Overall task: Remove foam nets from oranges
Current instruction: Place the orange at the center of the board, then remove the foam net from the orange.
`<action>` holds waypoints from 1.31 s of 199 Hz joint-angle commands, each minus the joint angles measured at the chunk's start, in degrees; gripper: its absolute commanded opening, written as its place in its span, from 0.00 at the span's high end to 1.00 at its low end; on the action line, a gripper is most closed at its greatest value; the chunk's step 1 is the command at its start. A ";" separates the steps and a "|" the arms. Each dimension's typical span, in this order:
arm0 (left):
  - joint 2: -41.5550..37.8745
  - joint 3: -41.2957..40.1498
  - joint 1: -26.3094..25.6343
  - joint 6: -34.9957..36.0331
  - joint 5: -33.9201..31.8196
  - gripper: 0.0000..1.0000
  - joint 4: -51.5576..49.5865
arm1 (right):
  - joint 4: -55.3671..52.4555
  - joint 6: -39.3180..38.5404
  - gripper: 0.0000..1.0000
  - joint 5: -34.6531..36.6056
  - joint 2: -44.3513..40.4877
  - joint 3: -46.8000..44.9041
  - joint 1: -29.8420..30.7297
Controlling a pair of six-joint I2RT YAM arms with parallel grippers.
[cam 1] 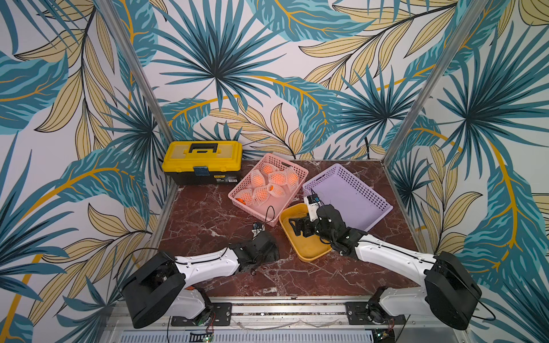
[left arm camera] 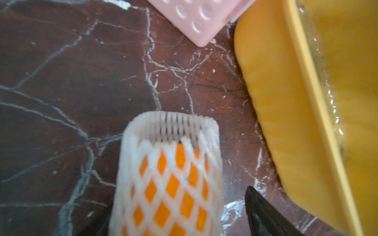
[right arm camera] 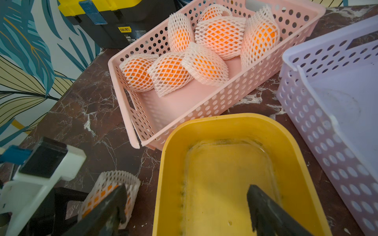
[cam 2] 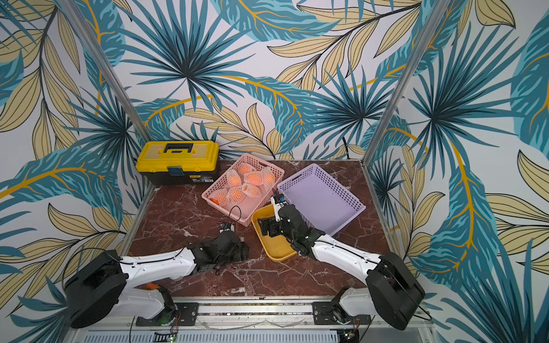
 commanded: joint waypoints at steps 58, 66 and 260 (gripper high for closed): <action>-3.91 7.91 6.94 -7.45 6.33 0.03 -16.10 | 6.29 0.69 0.07 0.84 -6.66 -8.78 4.12; -4.90 7.69 7.84 -7.83 8.51 0.03 -15.81 | 6.77 0.65 0.07 1.33 -7.43 -9.60 4.99; -20.54 9.78 36.83 -6.20 18.72 0.12 -25.63 | 1.12 -3.33 0.28 13.62 21.01 9.73 30.83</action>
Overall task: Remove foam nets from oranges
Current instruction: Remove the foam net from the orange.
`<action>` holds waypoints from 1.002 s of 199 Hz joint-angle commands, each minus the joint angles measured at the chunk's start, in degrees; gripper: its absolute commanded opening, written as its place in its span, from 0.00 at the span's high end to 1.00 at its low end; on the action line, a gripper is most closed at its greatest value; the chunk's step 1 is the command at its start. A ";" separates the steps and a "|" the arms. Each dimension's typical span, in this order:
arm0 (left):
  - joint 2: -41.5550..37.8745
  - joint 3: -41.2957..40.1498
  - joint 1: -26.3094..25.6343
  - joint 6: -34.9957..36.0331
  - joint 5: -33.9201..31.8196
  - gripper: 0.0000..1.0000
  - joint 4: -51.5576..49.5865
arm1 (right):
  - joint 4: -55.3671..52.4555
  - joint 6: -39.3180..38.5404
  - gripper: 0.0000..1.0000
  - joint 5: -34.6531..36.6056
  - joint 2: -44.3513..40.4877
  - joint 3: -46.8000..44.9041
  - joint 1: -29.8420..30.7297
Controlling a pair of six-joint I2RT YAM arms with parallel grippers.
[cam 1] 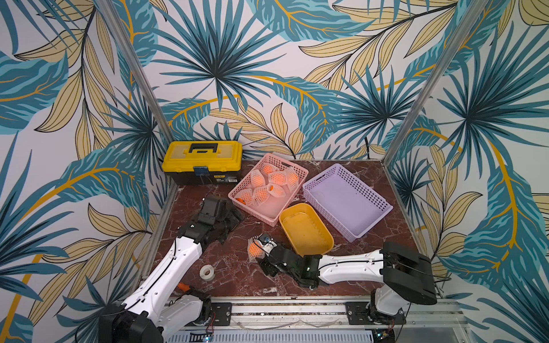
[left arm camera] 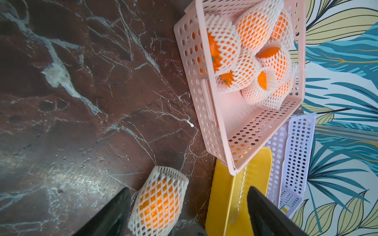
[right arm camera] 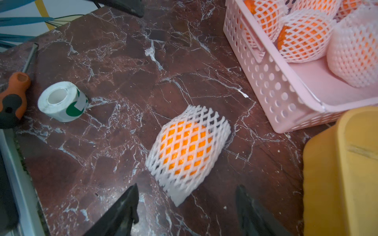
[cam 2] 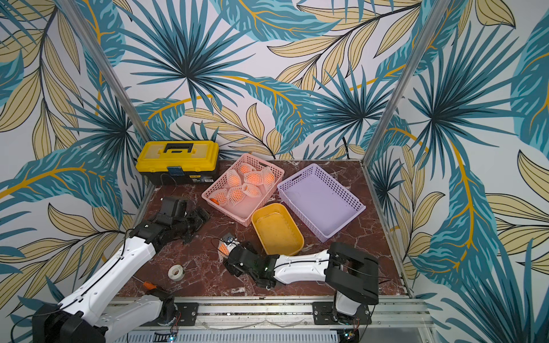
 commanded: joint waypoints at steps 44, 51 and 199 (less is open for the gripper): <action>-3.83 -5.91 1.08 -0.91 6.46 0.15 -1.48 | -8.89 5.30 0.37 -4.64 5.62 6.20 -1.34; -3.98 -6.58 1.04 -1.17 7.54 0.17 -1.44 | -9.18 6.04 0.37 -4.65 5.70 6.28 -1.60; -10.34 -21.24 -2.72 -7.90 18.31 0.22 9.67 | -8.02 13.58 1.00 -18.50 6.53 7.64 -7.49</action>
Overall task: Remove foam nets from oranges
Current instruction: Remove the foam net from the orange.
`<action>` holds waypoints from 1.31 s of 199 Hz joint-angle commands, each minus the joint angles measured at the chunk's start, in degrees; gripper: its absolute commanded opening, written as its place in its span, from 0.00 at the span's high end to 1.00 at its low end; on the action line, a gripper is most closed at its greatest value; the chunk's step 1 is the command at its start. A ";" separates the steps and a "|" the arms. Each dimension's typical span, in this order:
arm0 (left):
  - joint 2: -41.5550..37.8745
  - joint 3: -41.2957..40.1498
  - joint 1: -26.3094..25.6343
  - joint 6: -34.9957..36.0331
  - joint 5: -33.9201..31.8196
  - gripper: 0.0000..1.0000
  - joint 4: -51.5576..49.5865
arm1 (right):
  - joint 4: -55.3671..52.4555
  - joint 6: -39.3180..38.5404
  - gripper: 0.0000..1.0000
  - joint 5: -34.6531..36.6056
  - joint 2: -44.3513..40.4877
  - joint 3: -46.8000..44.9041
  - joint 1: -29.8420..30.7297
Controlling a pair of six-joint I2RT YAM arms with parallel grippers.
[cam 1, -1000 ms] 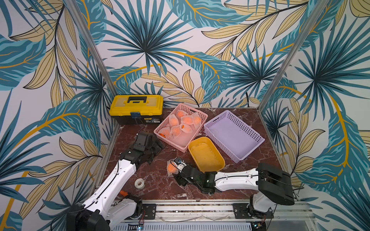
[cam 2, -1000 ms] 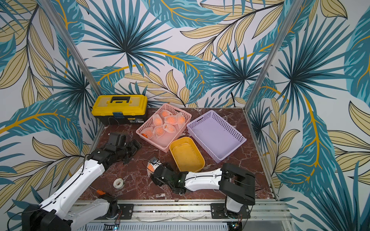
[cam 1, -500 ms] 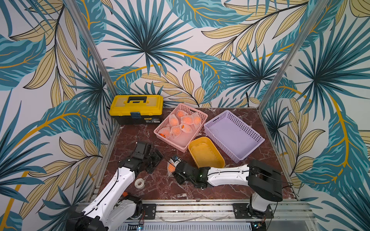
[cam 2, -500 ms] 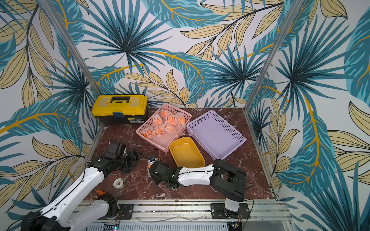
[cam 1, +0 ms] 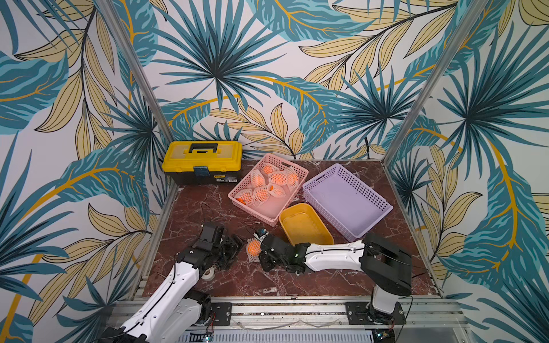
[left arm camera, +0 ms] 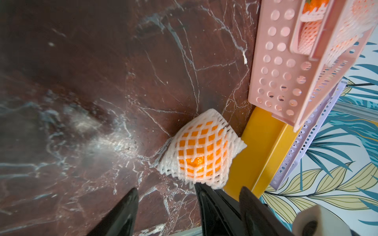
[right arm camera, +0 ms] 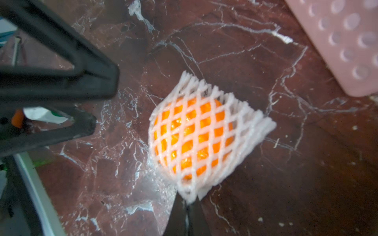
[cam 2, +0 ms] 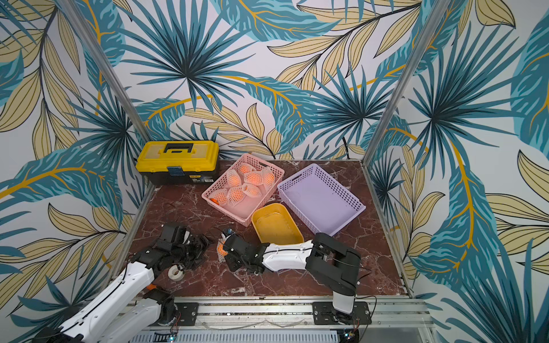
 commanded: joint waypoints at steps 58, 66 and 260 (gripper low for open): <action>4.36 1.36 -2.60 1.57 4.66 0.18 6.10 | 4.63 9.63 1.00 -13.37 -6.37 -2.51 -7.63; 4.72 1.54 -2.58 1.17 4.53 0.17 6.42 | 5.12 10.47 1.00 -14.86 -6.91 -2.74 -8.58; 9.77 -3.50 -4.46 -21.75 0.41 0.29 25.70 | 13.76 26.07 1.00 -33.92 -2.69 -3.53 -16.03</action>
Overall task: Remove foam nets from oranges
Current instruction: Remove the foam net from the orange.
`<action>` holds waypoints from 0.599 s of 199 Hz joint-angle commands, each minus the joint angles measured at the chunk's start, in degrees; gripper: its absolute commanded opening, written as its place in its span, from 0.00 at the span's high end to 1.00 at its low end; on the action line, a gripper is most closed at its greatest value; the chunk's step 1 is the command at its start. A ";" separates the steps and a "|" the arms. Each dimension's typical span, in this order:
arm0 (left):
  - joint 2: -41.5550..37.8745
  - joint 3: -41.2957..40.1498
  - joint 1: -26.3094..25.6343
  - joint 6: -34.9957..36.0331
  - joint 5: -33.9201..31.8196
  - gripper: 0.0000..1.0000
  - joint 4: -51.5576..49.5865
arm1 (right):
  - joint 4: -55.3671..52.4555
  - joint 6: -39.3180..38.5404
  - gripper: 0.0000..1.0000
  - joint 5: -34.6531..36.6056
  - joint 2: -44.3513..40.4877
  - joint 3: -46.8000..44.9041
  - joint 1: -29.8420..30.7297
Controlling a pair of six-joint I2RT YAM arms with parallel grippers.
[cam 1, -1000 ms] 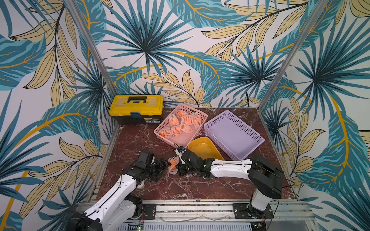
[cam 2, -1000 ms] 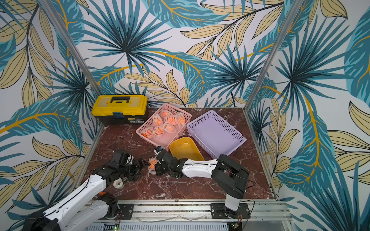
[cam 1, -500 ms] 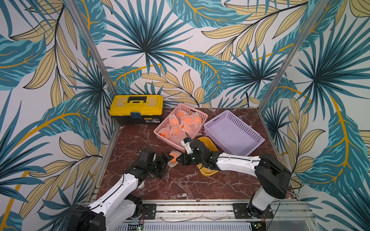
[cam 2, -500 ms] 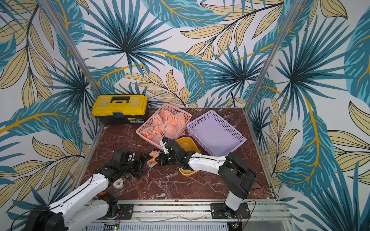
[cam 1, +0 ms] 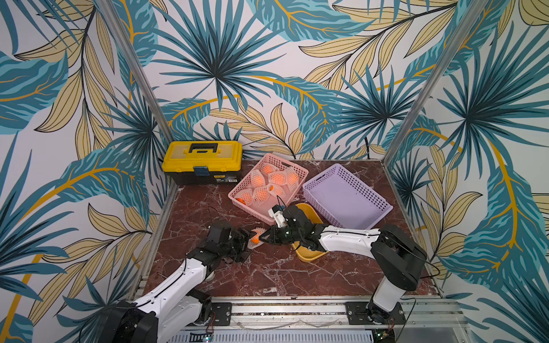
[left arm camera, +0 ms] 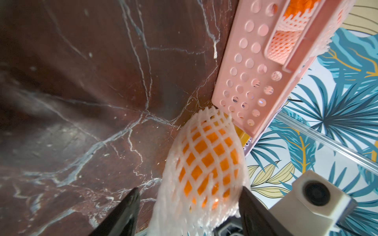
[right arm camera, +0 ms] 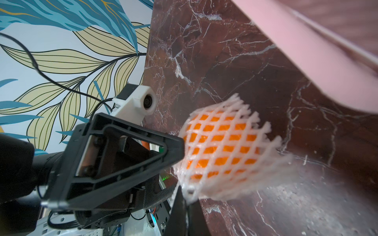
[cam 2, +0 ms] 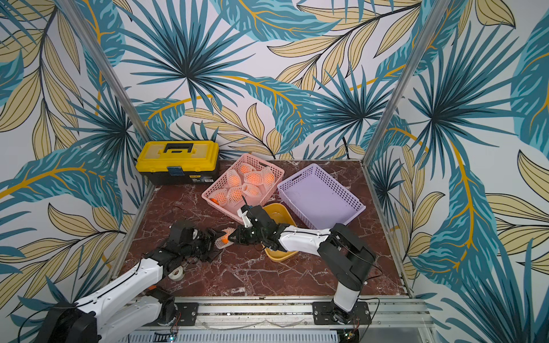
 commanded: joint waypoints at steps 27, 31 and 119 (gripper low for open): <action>4.18 2.69 -0.21 0.52 -1.49 0.40 1.50 | 1.69 1.06 1.00 -2.43 1.65 -1.13 -0.01; 4.47 2.87 -0.22 0.59 -1.50 0.43 1.55 | 1.64 1.11 1.00 -2.42 1.66 -1.24 -0.04; 5.42 4.57 -0.15 0.81 -2.63 0.90 1.63 | -0.36 0.29 0.96 -1.80 1.50 -1.48 -0.05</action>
